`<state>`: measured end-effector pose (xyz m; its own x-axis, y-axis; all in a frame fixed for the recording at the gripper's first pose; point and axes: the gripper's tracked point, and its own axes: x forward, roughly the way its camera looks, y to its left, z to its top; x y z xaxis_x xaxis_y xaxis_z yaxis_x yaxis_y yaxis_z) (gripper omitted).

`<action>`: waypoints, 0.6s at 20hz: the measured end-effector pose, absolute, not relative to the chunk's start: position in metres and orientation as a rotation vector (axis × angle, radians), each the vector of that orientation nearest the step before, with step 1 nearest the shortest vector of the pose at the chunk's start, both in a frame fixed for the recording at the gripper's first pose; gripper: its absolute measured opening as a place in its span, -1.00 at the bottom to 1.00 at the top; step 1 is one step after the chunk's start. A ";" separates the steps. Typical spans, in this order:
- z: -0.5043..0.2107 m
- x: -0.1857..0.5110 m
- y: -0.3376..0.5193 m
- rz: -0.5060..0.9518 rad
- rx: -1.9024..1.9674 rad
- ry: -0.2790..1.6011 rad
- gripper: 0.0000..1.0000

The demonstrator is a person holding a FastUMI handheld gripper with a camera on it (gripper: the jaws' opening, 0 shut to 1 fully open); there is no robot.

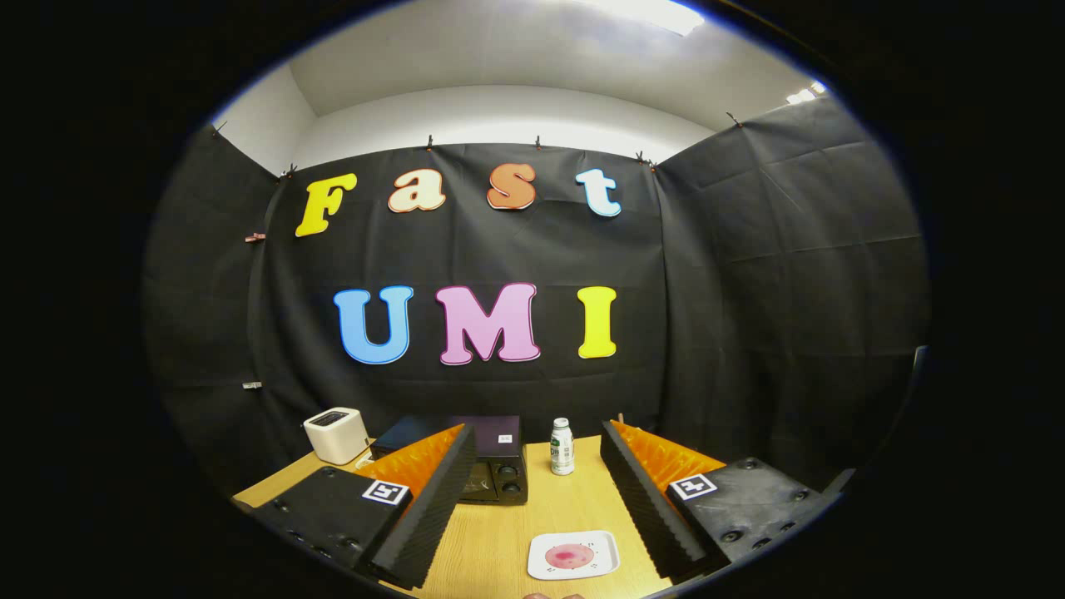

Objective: Open the toaster oven, put the food inside, and close the toaster oven door.

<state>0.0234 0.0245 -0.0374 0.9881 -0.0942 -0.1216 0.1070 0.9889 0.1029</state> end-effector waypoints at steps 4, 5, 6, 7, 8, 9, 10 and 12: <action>-0.052 0.044 0.035 -0.089 0.130 0.142 0.95; -0.056 0.049 0.037 -0.088 0.134 0.147 0.95; -0.060 0.055 0.039 -0.087 0.138 0.156 0.95; -0.064 0.061 0.043 -0.082 0.146 0.163 0.95; -0.066 0.067 0.047 -0.076 0.150 0.166 0.95; -0.069 0.074 0.052 -0.070 0.149 0.166 0.95; -0.072 0.081 0.056 -0.064 0.147 0.166 0.96; -0.076 0.099 0.071 -0.045 0.150 0.164 0.95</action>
<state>0.0990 0.0709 -0.0758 0.9856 -0.0322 -0.1663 0.0567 0.9878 0.1451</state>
